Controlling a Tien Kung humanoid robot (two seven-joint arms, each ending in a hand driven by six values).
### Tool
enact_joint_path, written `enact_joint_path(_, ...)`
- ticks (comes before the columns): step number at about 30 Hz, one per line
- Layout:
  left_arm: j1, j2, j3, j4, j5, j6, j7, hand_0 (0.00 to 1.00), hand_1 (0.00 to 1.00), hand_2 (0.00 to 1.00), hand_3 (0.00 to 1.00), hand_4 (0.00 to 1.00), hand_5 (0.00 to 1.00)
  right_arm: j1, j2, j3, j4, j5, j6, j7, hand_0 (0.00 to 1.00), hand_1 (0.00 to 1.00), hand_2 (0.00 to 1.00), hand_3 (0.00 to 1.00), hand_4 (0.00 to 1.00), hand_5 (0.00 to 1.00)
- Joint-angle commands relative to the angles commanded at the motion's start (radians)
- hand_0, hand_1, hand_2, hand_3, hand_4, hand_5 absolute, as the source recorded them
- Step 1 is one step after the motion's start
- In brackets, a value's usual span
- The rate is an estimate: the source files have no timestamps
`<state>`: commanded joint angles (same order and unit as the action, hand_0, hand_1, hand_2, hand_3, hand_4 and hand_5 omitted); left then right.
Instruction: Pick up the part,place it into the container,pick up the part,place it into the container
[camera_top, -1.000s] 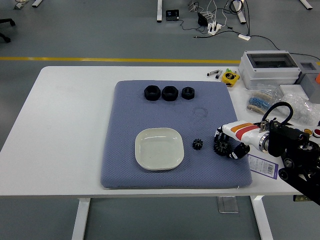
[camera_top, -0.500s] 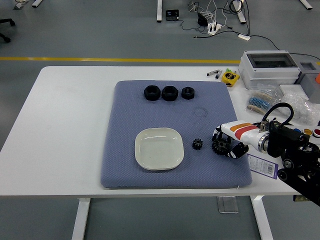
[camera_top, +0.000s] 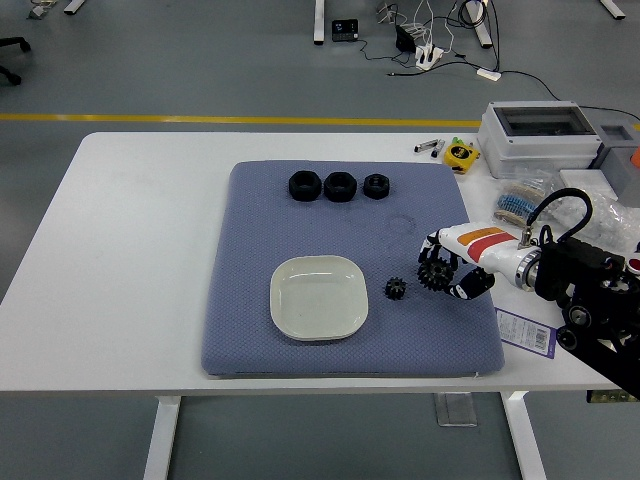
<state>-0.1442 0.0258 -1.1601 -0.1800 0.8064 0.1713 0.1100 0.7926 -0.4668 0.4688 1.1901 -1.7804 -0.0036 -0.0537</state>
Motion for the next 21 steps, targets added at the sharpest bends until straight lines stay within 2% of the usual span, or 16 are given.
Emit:
enact_joint_path(1, 0.000, 0.000, 0.000, 0.000, -0.002, 0.000, 0.000, 0.708, 0.632, 0.647, 0.563, 0.616, 0.688, 0.005, 0.000, -0.002, 0.008, 0.001, 0.001, -0.002, 0.390, 0.385, 0.415, 0.393, 0.203, 0.120)
enact_joint_path(2, 0.000, 0.000, 0.001, 0.000, -0.003, 0.000, 0.000, 0.708, 0.630, 0.648, 0.564, 0.617, 0.687, 0.013, 0.000, -0.004, 0.017, 0.002, 0.002, -0.004, 0.379, 0.380, 0.409, 0.391, 0.196, 0.067)
enact_joint_path(12, 0.002, 0.003, 0.003, 0.000, -0.009, 0.000, 0.000, 0.708, 0.631, 0.647, 0.565, 0.617, 0.686, 0.115, 0.049, -0.063, 0.086, 0.028, 0.013, -0.028, 0.369, 0.376, 0.407, 0.387, 0.172, 0.053)
enact_joint_path(18, 0.000, 0.005, 0.005, 0.000, -0.015, 0.001, 0.000, 0.708, 0.626, 0.644, 0.564, 0.616, 0.688, 0.175, 0.128, -0.128, 0.104, 0.078, 0.020, -0.044, 0.374, 0.375, 0.407, 0.387, 0.175, 0.069)
enact_joint_path(21, -0.002, 0.006, 0.010, 0.000, -0.025, 0.002, -0.001, 0.709, 0.624, 0.645, 0.565, 0.616, 0.688, 0.196, 0.181, -0.166, 0.094, 0.095, 0.022, -0.051, 0.376, 0.375, 0.407, 0.388, 0.190, 0.049)
